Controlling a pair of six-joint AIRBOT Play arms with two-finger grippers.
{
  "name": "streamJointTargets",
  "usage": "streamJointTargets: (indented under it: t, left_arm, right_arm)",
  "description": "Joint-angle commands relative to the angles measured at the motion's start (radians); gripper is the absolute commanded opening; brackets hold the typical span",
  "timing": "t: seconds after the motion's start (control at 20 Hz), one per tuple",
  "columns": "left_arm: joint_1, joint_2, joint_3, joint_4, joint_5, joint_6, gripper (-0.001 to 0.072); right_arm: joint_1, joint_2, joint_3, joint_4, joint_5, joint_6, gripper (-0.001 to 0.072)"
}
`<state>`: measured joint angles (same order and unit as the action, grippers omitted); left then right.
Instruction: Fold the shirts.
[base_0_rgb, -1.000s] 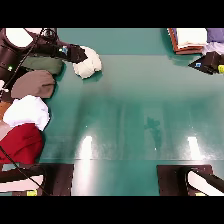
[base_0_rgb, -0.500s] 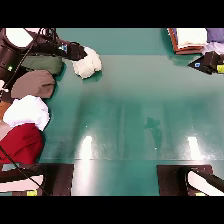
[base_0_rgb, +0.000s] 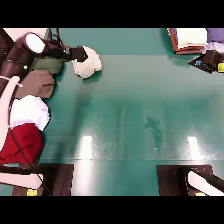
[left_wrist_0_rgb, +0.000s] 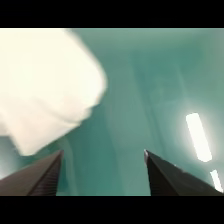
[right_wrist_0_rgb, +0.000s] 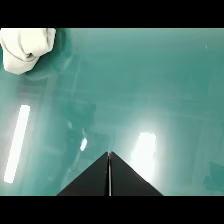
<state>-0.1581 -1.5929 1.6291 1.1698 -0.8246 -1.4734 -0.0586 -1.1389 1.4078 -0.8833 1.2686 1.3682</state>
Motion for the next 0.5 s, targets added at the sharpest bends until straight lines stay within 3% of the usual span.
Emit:
streamJointTargets:
  t: [0.0,0.15,0.3,0.45]
  left_arm:
    - [0.072,-0.151,0.0,-0.079,0.081,-0.056,0.0615]
    - [0.111,-0.256,0.003,-0.251,0.155,0.001,0.0615]
    - [0.112,-0.316,0.004,-0.32,0.181,0.095,0.0613]
    - [0.112,-0.327,0.009,-0.339,0.204,0.093,0.0597]
  right_arm:
    - [0.0,0.0,0.0,0.0,0.015,0.0,0.0013]
    - [0.0,0.0,0.0,0.0,0.018,0.0,0.0013]
    - [0.0,0.0,0.0,-0.001,0.013,0.0,0.0013]
    - [0.0,0.0,0.0,-0.001,0.013,0.0,0.0013]
